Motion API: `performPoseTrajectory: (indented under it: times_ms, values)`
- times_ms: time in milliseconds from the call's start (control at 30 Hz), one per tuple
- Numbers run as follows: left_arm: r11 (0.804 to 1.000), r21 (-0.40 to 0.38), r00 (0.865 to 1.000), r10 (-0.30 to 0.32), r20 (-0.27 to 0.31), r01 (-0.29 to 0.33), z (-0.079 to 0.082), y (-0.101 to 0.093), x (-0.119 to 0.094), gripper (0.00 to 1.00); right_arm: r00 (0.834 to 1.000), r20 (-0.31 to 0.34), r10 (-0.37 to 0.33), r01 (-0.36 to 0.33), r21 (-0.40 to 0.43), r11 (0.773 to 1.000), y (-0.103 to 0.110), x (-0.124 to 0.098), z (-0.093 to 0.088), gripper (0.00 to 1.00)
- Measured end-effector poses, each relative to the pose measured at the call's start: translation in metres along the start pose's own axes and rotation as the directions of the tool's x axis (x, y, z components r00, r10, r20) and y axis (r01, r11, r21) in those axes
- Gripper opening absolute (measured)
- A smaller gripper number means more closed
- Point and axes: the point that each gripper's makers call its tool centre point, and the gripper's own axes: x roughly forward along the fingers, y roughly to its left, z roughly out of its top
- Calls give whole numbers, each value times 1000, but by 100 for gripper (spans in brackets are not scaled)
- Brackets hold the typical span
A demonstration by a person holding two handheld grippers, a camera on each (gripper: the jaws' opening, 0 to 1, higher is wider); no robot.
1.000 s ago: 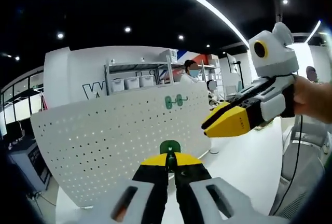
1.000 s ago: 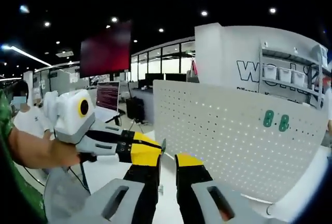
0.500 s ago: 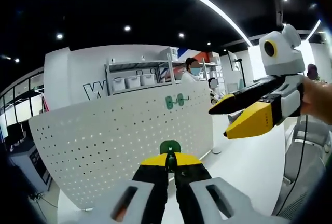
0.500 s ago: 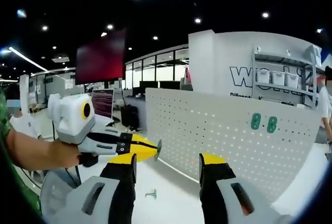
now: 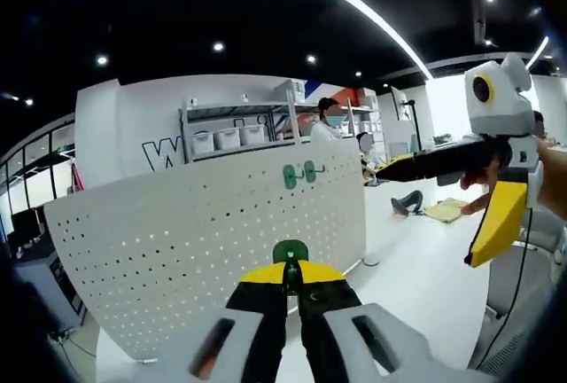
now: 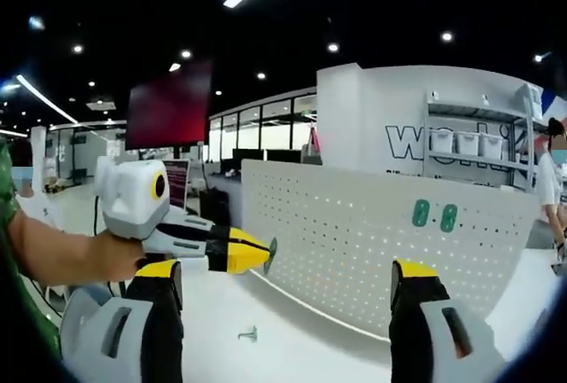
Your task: Insert the hook assembly into the mounting plate slot until the hook locks in place.
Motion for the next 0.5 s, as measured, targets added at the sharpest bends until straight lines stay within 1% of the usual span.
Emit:
performPoseTrajectory:
  times_ms: [100, 167, 233, 333, 433, 500]
  values:
    - [1000, -2, 1000, 2, 5, -2, 6, 3, 6, 3, 998, 33, -44, 45, -20, 999, -12, -8, 5, 100]
    - [1000, -3, 1000, 2, 10, -2, 10, 4, 10, 3, 997, 53, -54, 55, -15, 998, -16, -12, 8, 100]
    - [1000, 4, 1000, 2, 14, -2, 15, 4, 16, 3, 996, 65, -53, 53, -3, 999, -18, -15, 10, 100]
    - [1000, 13, 1000, 1, 22, -1, 24, 5, 26, 3, 995, 76, -63, 64, -8, 998, -21, -18, 12, 100]
    - [1000, 18, 999, 7, 32, -8, 34, 6, 41, 3, 994, 90, -68, 69, -9, 998, -25, -21, 15, 100]
    - [1000, 7, 999, 14, 43, -14, 40, 7, 51, 3, 993, 99, -69, 71, -8, 997, -27, -23, 16, 100]
